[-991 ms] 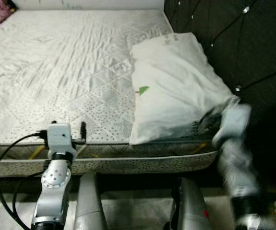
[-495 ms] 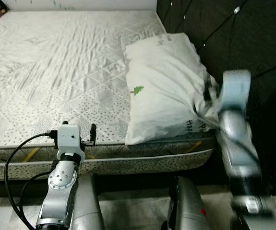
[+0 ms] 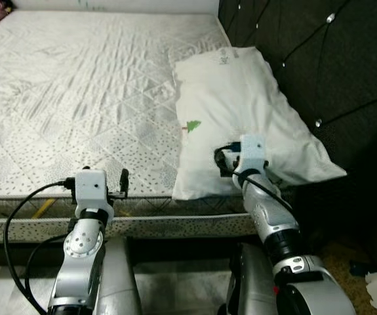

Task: Clean up the room

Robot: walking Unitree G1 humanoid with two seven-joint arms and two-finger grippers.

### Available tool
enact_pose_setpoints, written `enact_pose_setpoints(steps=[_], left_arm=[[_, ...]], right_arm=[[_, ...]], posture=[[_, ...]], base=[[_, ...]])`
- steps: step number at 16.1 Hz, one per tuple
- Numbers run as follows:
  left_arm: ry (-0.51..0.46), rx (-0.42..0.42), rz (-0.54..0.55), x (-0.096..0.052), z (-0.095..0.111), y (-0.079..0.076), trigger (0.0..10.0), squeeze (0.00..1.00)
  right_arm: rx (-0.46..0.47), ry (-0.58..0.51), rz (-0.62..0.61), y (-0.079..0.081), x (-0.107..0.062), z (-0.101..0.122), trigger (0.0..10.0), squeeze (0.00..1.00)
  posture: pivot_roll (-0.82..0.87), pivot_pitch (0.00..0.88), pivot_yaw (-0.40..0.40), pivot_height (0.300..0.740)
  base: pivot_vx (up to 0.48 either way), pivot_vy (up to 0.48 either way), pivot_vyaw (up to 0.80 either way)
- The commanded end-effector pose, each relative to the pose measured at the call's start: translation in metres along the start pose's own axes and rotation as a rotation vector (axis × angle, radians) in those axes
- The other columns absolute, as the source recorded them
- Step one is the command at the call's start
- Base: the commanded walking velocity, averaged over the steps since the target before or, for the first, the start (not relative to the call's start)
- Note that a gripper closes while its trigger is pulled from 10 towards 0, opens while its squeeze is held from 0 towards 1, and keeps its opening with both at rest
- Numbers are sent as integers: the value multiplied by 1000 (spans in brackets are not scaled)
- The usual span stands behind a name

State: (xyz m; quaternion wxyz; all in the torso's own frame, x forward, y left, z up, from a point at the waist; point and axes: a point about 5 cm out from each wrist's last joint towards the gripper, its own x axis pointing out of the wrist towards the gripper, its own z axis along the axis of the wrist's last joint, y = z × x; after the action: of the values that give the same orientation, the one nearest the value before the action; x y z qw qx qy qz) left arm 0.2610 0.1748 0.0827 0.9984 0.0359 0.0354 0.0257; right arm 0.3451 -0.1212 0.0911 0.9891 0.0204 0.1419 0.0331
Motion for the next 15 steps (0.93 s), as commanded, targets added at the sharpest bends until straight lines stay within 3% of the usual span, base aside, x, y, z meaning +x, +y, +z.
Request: enact_pose_setpoints(steps=[1, 2, 3, 4, 5, 6, 9, 11, 15], left_arm=[[15, -7, 8, 1, -1, 2, 10000, 0], [15, -9, 0, 3, 0, 1, 10000, 0], [13, -8, -4, 4, 0, 0, 10000, 0], [12, -6, -5, 5, 1, 0, 10000, 0], [10, -1, -5, 7, 2, -1, 10000, 0], [6, -5, 2, 8, 3, -1, 10000, 0], [-15, -25, 37, 7, 6, 3, 10000, 0], [-8, -30, 40, 6, 4, 4, 10000, 0], [-5, -31, 40, 6, 4, 4, 10000, 0]], right_arm=[[32, 56, -28, -6, -2, -14, 10000, 1000], [66, -98, 10, 0, -2, 12, 10000, 1000], [65, -172, 39, 3, -3, 25, 10000, 1000], [39, -220, 56, 6, -5, 34, 10000, 1000], [-13, -337, 100, 14, -12, 56, 10000, 1000], [-33, -389, 111, 17, -18, 66, 10000, 0], [-6, -443, 163, 21, -32, 68, 10000, 0], [-12, -403, 157, 17, -37, 49, 10000, 0], [18, -398, 147, 17, -39, 49, 10000, 0]], posture=[[114, 0, -44, 518], [98, 0, -32, 518], [98, 0, -33, 518], [96, 0, -30, 518], [94, 0, -31, 518], [92, 0, -31, 518], [88, 0, -30, 518], [86, 0, -28, 518], [85, 0, -23, 549]], base=[[0, 0, 0], [0, 0, 0], [0, 0, 0], [0, 0, 0], [0, 0, 0], [0, 0, 0], [0, 0, 0], [0, 0, 0], [0, 0, 0]])
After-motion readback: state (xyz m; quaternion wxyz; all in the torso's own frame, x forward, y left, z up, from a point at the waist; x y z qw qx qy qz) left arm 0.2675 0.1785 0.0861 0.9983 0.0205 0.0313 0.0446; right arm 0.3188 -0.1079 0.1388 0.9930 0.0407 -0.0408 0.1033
